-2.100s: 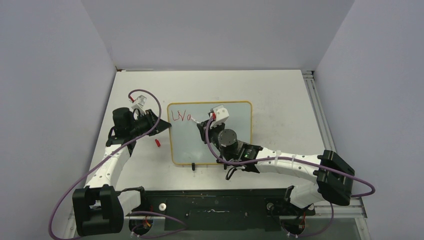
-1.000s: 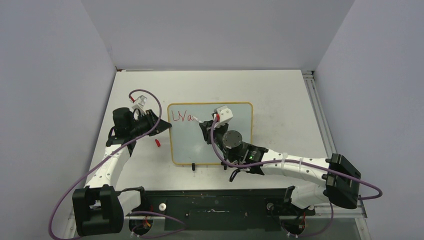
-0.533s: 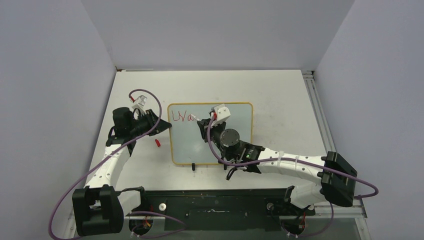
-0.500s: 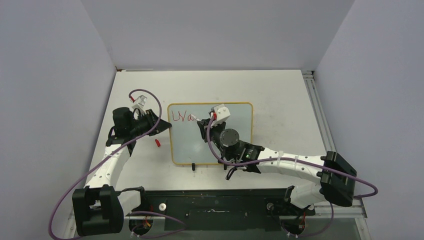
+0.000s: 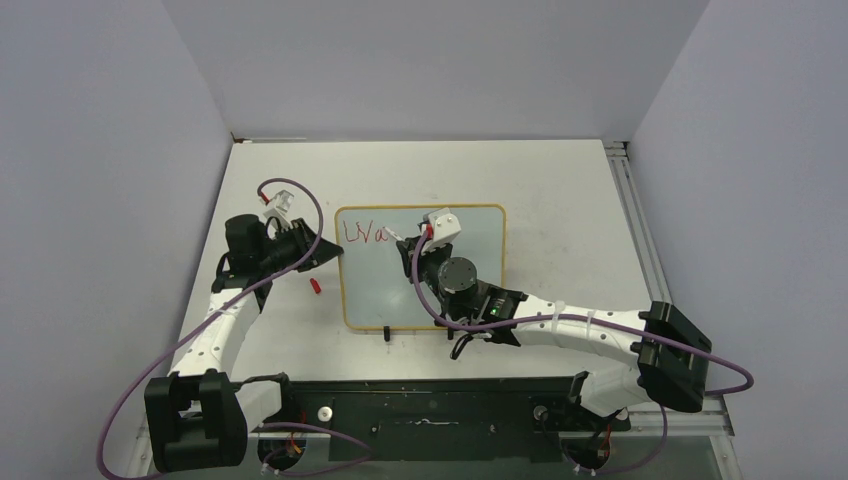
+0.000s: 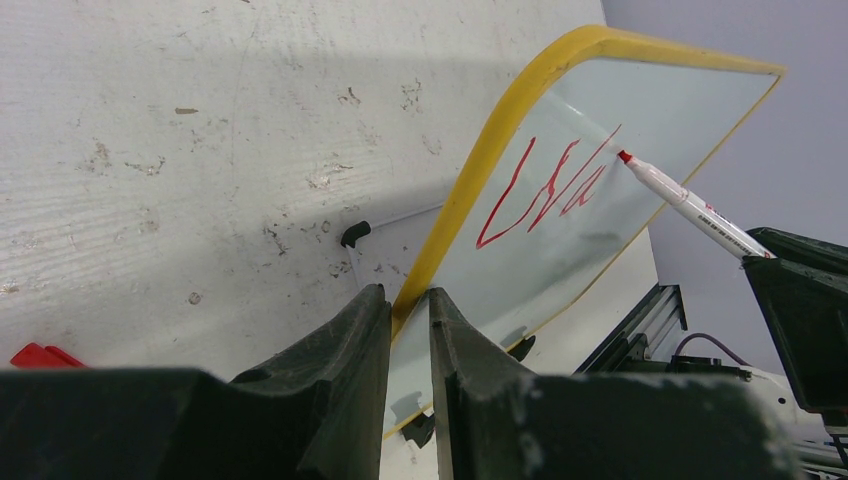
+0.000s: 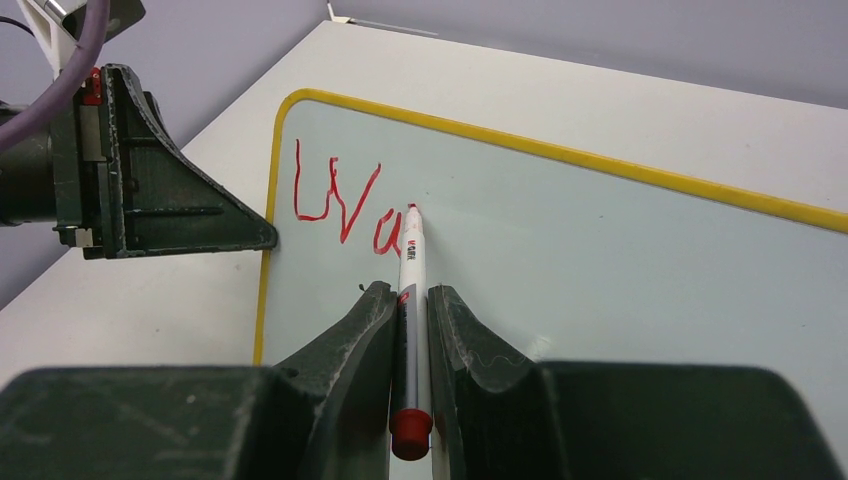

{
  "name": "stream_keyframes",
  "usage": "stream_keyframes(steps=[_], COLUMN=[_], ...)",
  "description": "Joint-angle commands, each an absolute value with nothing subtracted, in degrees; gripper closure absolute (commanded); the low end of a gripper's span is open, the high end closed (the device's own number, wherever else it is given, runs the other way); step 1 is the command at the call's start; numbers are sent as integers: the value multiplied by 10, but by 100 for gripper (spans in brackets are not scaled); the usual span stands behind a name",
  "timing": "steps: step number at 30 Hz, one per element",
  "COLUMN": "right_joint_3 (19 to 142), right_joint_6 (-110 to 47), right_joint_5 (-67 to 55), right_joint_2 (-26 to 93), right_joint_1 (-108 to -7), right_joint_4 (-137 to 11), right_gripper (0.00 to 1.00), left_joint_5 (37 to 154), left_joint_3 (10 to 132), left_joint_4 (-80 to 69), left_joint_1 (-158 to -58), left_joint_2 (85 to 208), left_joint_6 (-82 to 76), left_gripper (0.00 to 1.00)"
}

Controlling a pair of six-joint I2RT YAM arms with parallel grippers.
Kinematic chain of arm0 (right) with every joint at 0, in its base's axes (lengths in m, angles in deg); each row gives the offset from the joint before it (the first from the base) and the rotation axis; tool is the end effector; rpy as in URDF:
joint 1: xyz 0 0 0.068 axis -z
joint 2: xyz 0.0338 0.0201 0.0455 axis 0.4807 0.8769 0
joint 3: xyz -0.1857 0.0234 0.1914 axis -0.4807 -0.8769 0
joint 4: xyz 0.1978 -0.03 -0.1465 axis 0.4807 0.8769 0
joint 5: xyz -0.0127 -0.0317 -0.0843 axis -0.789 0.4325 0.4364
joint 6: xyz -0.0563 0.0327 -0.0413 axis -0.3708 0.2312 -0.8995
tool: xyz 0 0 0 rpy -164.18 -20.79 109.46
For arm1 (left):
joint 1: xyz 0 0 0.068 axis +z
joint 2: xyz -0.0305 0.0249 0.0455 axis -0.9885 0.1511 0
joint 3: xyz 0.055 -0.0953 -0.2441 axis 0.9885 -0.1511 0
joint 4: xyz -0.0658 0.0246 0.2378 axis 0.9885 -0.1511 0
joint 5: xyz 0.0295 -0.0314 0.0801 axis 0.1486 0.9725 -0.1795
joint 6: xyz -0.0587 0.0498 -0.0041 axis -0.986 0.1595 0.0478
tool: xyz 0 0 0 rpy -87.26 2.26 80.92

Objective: Write a sentence on the whiteboard

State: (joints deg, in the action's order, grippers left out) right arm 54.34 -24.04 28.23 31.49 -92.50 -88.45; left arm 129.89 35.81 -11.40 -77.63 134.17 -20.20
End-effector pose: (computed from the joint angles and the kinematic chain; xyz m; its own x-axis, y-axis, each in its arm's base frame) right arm 0.1740 0.2862 0.2950 -0.1850 0.1309 -0.9740 -0.5736 0.7904 0.2152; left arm 0.2461 -0.0288 0.2352 -0.6957 -0.3938 -0.6007 0.2366 0.6640 -0.7093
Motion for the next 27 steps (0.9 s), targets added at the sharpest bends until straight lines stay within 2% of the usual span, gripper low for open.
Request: stream_keyframes(steps=[1, 27], right_joint_3=[545, 485], right_joint_6=[-243, -205], right_joint_5=[309, 296], right_joint_2=[293, 269], right_joint_1=[-922, -934], right_joint_4=[-901, -869], right_gripper=[95, 95], left_joint_5=[1310, 1309], left_joint_3=[385, 384], left_joint_4=[-105, -105], left_joint_1=[-780, -780], left_joint_2=[1337, 1335], left_joint_6=[-199, -198], left_gripper=[81, 81])
